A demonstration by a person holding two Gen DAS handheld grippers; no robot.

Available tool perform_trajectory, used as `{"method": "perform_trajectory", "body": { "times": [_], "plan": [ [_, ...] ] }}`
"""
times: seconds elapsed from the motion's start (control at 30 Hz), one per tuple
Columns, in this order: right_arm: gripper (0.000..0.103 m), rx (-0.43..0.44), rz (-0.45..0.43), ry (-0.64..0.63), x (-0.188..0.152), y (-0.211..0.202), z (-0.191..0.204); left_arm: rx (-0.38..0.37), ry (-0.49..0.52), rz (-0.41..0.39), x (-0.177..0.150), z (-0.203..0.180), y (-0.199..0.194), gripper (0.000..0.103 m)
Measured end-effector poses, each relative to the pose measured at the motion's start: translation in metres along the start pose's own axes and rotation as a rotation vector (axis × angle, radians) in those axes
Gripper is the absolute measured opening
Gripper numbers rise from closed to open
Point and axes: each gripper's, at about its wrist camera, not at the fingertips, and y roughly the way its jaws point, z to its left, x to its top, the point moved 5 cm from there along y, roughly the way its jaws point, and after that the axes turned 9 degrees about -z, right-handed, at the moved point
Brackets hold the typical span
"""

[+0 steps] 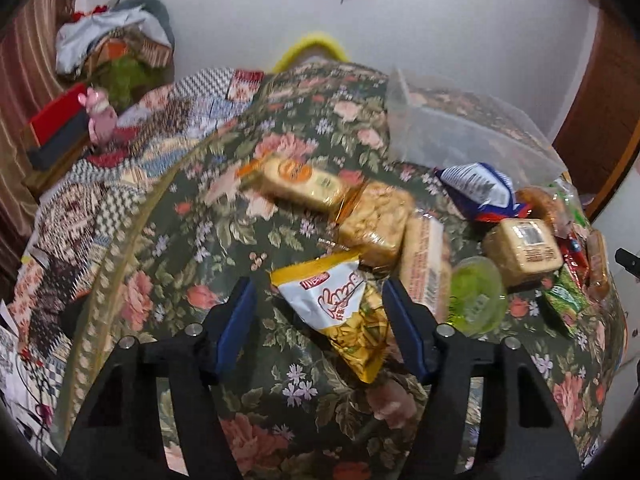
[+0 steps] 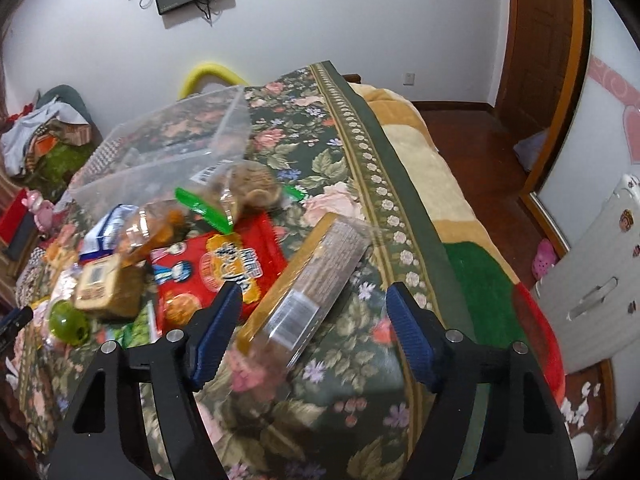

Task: Organize snacks
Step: 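Reach the left tool to the white-yellow chip bag while the right tool reaches the long biscuit pack, then close the left tool on the chip bag while the right tool grasps the biscuit pack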

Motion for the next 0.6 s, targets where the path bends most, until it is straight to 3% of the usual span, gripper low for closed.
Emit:
{"method": "perform_trajectory", "body": {
  "times": [0.13, 0.27, 0.47, 0.6],
  "plan": [
    [0.068, -0.011, 0.026, -0.010, 0.002, 0.017, 0.001, -0.024, -0.012, 0.038, -0.005, -0.001, 0.015, 0.063],
    [0.058, 0.001, 0.075, -0.002, -0.004, 0.032, 0.001, -0.023, 0.005, 0.056, -0.008, -0.003, 0.026, 0.063],
    [0.057, 0.003, 0.074, -0.004, -0.007, 0.033, 0.000, -0.058, -0.068, 0.083, -0.009, 0.005, 0.037, 0.063],
    [0.050, 0.016, 0.073, -0.001, -0.008, 0.030, -0.001, -0.042, -0.035, 0.077, -0.010, 0.005, 0.035, 0.061]
  ]
}}
